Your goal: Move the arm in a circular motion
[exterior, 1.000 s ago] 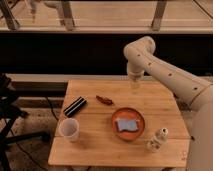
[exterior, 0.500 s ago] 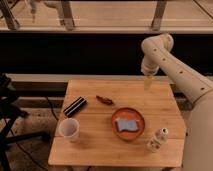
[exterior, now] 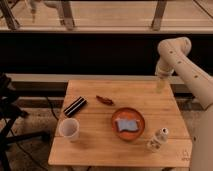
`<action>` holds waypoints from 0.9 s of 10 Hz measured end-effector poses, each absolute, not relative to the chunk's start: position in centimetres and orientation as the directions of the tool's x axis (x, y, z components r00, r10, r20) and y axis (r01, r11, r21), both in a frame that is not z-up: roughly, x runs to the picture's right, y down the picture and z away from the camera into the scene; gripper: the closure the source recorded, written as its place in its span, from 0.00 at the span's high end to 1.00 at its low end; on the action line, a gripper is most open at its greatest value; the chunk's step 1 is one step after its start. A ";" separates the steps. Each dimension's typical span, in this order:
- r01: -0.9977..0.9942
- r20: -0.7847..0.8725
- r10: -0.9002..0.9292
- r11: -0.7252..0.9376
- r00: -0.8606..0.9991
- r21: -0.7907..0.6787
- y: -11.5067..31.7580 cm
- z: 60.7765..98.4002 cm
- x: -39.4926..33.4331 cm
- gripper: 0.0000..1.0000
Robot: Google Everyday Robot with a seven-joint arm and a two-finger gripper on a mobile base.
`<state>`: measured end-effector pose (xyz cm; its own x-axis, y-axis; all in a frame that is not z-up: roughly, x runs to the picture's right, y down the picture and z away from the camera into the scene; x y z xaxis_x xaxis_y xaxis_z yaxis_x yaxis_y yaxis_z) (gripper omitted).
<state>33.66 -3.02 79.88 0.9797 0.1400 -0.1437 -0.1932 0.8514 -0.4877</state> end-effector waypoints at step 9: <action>-0.286 -0.191 0.221 0.844 0.956 -0.454 7.7 72.0 39.9 0.80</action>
